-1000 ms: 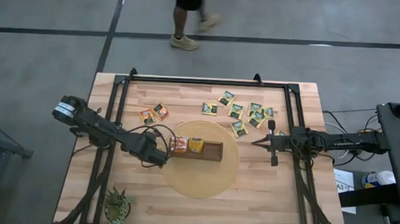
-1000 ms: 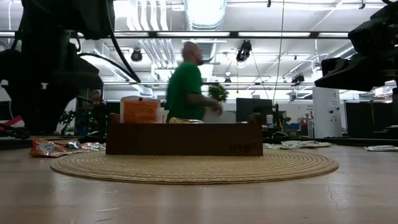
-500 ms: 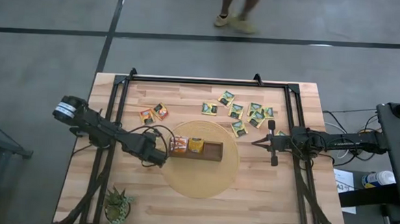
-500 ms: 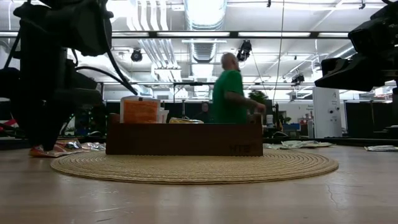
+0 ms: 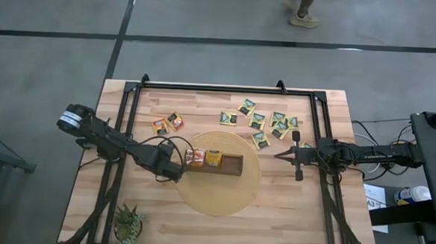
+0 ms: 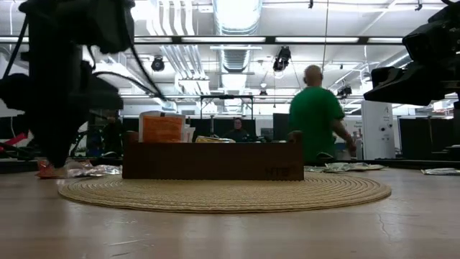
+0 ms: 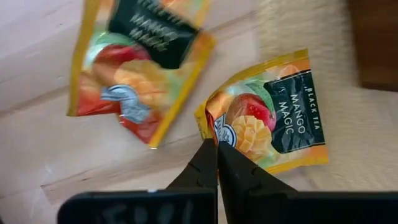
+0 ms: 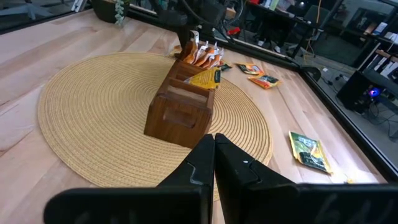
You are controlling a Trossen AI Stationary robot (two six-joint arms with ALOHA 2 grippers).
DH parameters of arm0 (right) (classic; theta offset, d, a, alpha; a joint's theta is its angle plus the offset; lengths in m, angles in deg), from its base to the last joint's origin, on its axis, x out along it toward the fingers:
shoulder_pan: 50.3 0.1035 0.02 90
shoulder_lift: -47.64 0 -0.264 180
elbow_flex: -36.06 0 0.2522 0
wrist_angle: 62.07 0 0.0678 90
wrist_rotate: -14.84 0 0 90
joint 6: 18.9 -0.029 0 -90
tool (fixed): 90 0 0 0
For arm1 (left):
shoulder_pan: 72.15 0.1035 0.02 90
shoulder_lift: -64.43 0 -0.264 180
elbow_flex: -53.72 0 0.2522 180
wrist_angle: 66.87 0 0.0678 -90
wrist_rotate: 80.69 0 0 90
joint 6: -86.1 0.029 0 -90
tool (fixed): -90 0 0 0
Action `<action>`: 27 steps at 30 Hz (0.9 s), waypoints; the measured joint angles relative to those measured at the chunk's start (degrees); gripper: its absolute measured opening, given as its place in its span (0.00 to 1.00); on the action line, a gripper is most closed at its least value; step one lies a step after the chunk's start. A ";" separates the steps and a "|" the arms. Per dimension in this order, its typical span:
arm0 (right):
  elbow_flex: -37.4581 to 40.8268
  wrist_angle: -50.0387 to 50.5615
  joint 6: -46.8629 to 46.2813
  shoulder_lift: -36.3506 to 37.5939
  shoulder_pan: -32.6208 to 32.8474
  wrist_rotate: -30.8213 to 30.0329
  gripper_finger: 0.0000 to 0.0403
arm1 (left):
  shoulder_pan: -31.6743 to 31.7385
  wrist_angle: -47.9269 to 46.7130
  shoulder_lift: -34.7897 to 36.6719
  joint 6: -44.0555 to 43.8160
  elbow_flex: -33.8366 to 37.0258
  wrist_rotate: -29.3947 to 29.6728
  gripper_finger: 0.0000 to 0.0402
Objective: Pick & Place Tea
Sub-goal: Put the orange tea bag into the middle section of the wooden organizer
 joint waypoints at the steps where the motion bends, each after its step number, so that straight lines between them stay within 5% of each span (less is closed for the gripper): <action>1: -0.01 0.00 0.00 0.00 0.00 -0.01 0.02 | -0.01 -0.26 0.02 0.23 -0.81 0.30 0.00; 10: 0.01 -0.02 0.00 0.01 0.00 -0.01 0.02 | -1.30 -20.18 0.01 -1.10 -13.26 6.42 0.00; 18: 0.01 0.00 0.00 0.02 -0.02 0.00 0.02 | -3.41 -18.36 0.01 -0.19 -23.12 26.66 0.00; 27: 0.00 -0.02 0.00 0.02 -0.02 -0.01 0.02 | -1.31 3.34 -0.48 37.42 -23.55 31.17 0.00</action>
